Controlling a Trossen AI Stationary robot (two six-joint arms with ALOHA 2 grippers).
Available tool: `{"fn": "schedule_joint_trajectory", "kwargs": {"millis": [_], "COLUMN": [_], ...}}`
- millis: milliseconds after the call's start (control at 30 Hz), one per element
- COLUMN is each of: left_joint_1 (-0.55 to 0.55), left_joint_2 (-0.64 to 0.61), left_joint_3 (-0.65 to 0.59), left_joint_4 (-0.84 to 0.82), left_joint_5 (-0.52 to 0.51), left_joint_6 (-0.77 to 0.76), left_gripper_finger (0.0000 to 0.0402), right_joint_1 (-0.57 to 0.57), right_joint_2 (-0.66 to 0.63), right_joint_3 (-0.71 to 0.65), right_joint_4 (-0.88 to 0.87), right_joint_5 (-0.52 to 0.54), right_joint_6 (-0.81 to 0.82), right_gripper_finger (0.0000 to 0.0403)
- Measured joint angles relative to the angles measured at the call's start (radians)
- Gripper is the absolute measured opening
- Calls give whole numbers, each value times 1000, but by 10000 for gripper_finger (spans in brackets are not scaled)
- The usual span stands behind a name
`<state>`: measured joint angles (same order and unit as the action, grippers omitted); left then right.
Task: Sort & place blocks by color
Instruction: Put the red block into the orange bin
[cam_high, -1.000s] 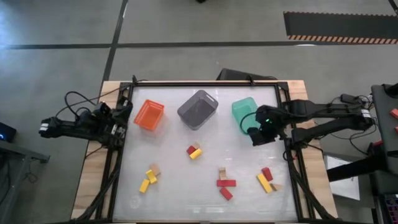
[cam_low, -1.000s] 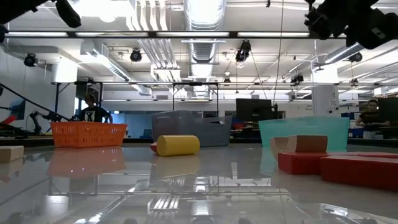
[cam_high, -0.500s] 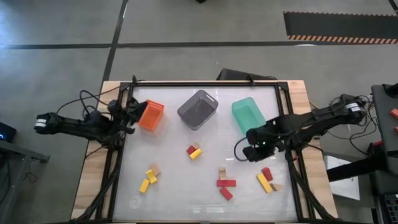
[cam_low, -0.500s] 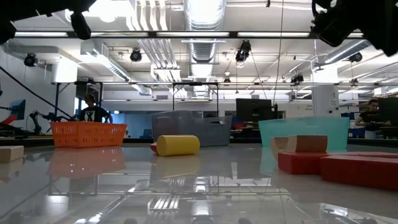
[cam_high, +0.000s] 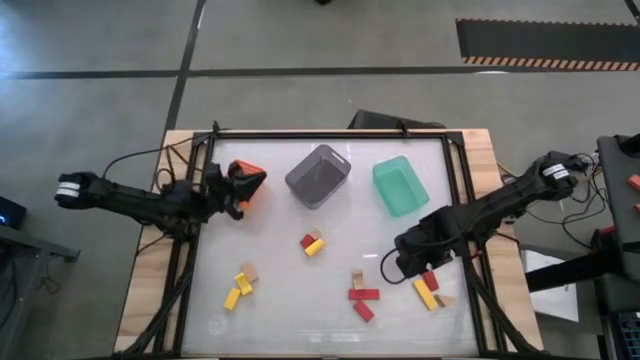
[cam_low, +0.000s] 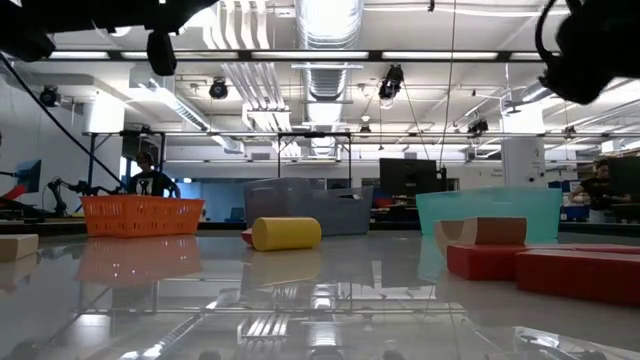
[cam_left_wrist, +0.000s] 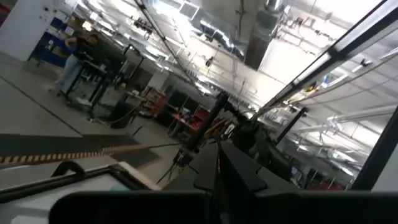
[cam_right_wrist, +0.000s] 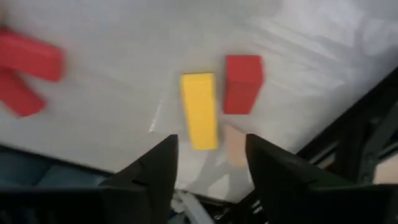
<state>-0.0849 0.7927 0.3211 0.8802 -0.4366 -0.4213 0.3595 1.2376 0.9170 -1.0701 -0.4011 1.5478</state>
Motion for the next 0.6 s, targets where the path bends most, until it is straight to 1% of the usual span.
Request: {"fn": "schedule_joint_trajectory", "kwargs": {"millis": [167, 333, 467, 600], "left_joint_1": [0, 0, 0, 0], "left_joint_2": [20, 32, 28, 24], "left_joint_3": [27, 54, 60, 59], "left_joint_4": [-6, -9, 1, 1], "left_joint_5": [-23, -34, -35, -39], "left_joint_6": [8, 15, 9, 9], "left_gripper_finger": [0, 0, 0, 0], "right_joint_1": [3, 3, 3, 4], "right_joint_2": [1, -3, 2, 8], "right_joint_3": [-83, -158, -203, -240], "right_joint_4": [39, 126, 177, 255], "right_joint_5": [1, 8, 9, 9], "right_joint_6": [-2, 11, 24, 62], "right_gripper_finger": [226, 251, 259, 257]}}
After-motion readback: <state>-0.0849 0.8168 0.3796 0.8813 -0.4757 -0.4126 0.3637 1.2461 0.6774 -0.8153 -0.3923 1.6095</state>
